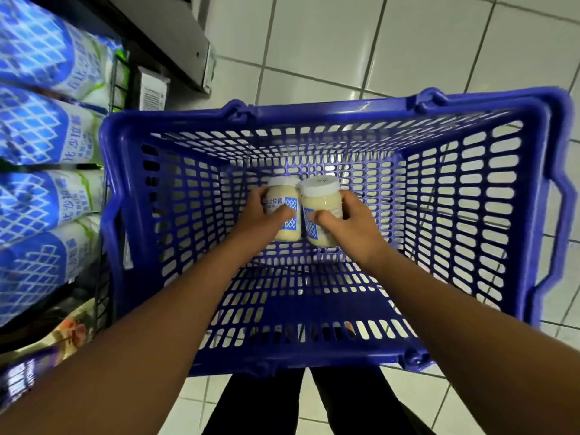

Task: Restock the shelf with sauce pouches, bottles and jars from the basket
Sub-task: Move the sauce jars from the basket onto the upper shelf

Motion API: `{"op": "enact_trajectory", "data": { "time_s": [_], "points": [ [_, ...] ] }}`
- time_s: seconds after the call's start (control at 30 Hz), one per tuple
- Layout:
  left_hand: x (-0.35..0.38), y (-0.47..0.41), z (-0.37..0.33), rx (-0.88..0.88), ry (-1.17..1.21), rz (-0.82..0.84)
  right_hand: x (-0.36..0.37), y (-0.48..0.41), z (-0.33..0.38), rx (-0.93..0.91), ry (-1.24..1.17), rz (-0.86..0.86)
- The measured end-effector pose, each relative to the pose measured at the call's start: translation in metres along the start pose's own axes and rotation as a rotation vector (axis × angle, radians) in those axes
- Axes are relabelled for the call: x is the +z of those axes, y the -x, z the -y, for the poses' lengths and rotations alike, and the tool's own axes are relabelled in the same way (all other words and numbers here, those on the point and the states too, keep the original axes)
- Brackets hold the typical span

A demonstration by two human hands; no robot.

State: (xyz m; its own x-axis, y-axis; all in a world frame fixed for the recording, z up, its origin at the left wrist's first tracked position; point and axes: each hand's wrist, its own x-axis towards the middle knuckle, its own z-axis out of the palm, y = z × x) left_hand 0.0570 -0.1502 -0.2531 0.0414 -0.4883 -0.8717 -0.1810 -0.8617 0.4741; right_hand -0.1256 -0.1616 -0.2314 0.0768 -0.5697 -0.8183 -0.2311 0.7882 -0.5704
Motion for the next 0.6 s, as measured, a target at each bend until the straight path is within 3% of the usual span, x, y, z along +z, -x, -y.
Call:
{"op": "enact_trajectory", "data": {
  "time_s": [0.27,0.6],
  "points": [
    [-0.002,0.076,-0.062,0.075,0.420,0.045,-0.016,0.082,0.061,0.022,-0.218,-0.007],
    [0.002,0.214,-0.178,0.263,0.540,0.229,-0.050,0.218,0.161,-0.082,-0.442,-0.085]
  ]
}}
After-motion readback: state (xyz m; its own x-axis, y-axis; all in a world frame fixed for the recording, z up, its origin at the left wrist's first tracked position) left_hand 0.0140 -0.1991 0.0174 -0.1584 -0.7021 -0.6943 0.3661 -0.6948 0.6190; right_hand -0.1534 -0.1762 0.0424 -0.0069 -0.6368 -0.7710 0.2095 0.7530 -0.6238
